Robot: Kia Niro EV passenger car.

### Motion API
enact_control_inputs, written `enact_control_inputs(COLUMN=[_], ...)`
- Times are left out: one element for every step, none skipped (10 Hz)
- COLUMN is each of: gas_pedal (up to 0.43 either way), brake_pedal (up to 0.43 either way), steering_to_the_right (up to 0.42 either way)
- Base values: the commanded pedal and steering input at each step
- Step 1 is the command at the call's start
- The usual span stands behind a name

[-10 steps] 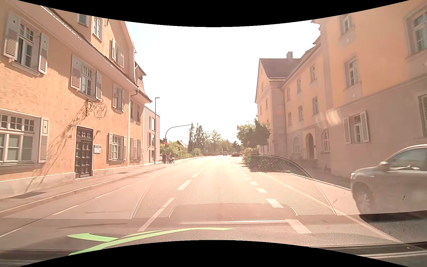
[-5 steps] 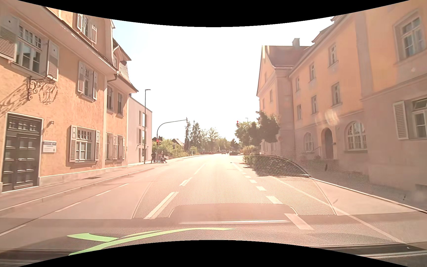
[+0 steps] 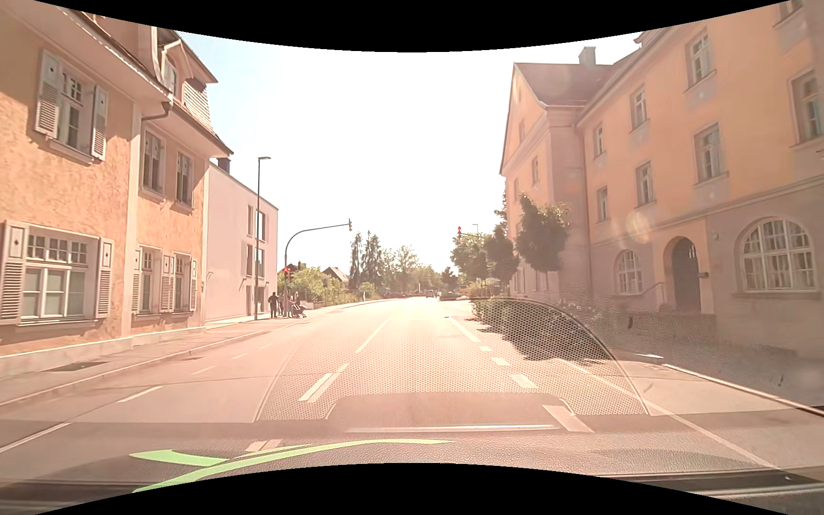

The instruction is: Follow the waypoints while adhering to traffic rules and regulations

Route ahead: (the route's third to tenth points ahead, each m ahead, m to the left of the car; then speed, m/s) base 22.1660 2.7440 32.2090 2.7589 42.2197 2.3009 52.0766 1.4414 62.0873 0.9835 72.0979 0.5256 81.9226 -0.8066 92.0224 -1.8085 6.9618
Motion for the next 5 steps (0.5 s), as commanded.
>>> enact_control_inputs(gas_pedal=[0.0,0.0,0.0,0.0,0.0], brake_pedal=[0.03,0.037,0.043,0.049,0.055], steering_to_the_right=[0.011,0.01,0.009,0.008,0.008])
